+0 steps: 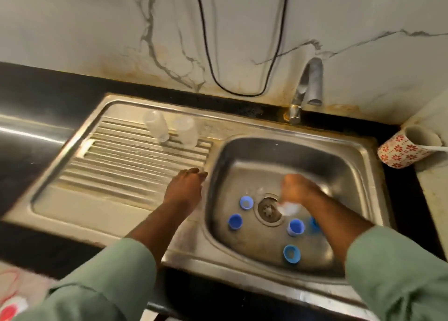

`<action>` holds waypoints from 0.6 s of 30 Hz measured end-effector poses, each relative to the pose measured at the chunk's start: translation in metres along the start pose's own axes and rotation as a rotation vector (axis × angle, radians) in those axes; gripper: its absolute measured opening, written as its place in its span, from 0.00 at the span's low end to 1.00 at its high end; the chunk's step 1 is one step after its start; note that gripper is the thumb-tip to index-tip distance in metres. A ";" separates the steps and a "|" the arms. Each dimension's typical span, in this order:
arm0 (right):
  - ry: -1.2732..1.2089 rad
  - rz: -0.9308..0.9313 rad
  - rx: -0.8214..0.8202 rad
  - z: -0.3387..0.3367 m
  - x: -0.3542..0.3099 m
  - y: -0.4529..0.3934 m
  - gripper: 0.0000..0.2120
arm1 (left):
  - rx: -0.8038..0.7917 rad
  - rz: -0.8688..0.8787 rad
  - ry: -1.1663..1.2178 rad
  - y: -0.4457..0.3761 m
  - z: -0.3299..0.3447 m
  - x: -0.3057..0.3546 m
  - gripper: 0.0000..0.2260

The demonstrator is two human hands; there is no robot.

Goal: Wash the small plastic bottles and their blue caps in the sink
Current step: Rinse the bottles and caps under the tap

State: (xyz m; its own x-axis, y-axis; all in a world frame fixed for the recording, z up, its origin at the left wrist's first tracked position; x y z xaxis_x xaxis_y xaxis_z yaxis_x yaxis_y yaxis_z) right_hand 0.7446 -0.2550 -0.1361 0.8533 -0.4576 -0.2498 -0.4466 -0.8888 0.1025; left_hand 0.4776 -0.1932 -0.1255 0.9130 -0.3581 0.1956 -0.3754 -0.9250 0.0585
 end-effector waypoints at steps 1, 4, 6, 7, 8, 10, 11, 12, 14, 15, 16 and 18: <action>-0.002 0.013 -0.015 -0.002 -0.007 0.002 0.18 | 0.001 -0.023 -0.014 0.003 -0.001 -0.015 0.22; -0.231 -0.060 0.106 -0.037 -0.068 0.002 0.20 | -0.019 -0.109 -0.030 -0.003 -0.010 -0.077 0.25; -0.337 -0.165 0.118 -0.069 -0.118 0.002 0.24 | -0.036 -0.137 -0.051 -0.009 -0.017 -0.114 0.27; -0.376 -0.231 0.113 -0.083 -0.149 0.002 0.25 | -0.030 -0.142 -0.070 -0.015 -0.023 -0.137 0.28; -0.399 -0.303 0.101 -0.097 -0.179 0.004 0.26 | -0.024 -0.146 -0.086 -0.020 -0.028 -0.155 0.29; -0.396 -0.452 0.069 -0.115 -0.243 0.003 0.26 | -0.043 -0.167 -0.109 -0.035 -0.032 -0.196 0.31; -0.385 -0.527 0.068 -0.122 -0.273 0.002 0.26 | -0.077 -0.169 -0.112 -0.042 -0.031 -0.211 0.32; -0.368 -0.581 0.080 -0.124 -0.309 -0.001 0.26 | -0.124 -0.149 -0.117 -0.050 -0.031 -0.229 0.35; -0.268 -0.702 0.140 -0.115 -0.371 -0.013 0.25 | -0.193 -0.100 -0.104 -0.061 -0.027 -0.251 0.39; -0.178 -0.757 0.168 -0.105 -0.398 -0.021 0.25 | -0.207 -0.083 -0.089 -0.063 -0.025 -0.256 0.42; -0.078 -0.801 0.184 -0.093 -0.420 -0.029 0.25 | -0.224 -0.068 -0.076 -0.064 -0.025 -0.257 0.45; 0.137 -0.846 0.166 -0.061 -0.459 -0.048 0.25 | -0.257 -0.044 -0.037 -0.062 -0.023 -0.263 0.50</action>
State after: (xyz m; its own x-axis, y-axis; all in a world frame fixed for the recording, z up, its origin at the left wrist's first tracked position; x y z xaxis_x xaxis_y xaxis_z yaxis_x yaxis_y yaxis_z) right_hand 0.3911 -0.0040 0.0325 0.9361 0.3465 -0.0595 0.3277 -0.9213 -0.2094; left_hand 0.2575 -0.0389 -0.1584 0.9326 -0.3272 0.1522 -0.3595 -0.8786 0.3143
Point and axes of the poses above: each hand's wrist, its own y-axis away from the middle knuckle, its own z-axis out of the palm, x = y × z, the point moved 4 cm from there along -y, towards the middle knuckle, and after that the axes turned 13 degrees about x, right-handed, at the moved point
